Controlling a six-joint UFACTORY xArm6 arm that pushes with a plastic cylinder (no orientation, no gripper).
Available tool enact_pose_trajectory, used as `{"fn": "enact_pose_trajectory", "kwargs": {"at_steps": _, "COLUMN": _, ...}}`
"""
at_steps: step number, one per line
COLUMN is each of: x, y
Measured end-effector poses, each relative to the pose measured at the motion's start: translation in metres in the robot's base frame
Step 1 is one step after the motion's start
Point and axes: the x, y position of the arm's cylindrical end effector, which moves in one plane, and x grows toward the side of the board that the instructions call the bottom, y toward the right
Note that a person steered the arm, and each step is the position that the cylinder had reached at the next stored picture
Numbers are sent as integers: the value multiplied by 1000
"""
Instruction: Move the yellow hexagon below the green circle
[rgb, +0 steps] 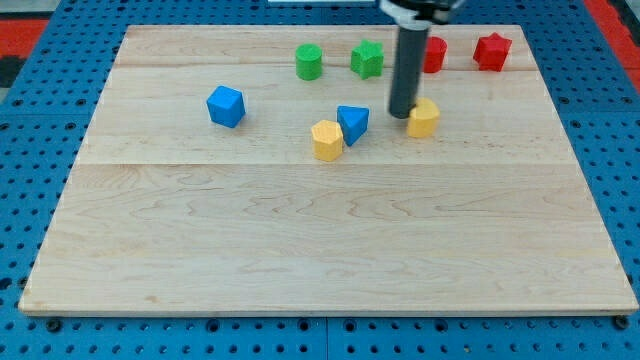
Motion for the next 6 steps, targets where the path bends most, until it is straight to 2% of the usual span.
{"fn": "enact_pose_trajectory", "kwargs": {"at_steps": 1, "x": 17, "y": 30}}
{"fn": "enact_pose_trajectory", "kwargs": {"at_steps": 2, "x": 52, "y": 20}}
{"fn": "enact_pose_trajectory", "kwargs": {"at_steps": 4, "x": 55, "y": -124}}
{"fn": "enact_pose_trajectory", "kwargs": {"at_steps": 5, "x": 47, "y": -161}}
{"fn": "enact_pose_trajectory", "kwargs": {"at_steps": 6, "x": 86, "y": -194}}
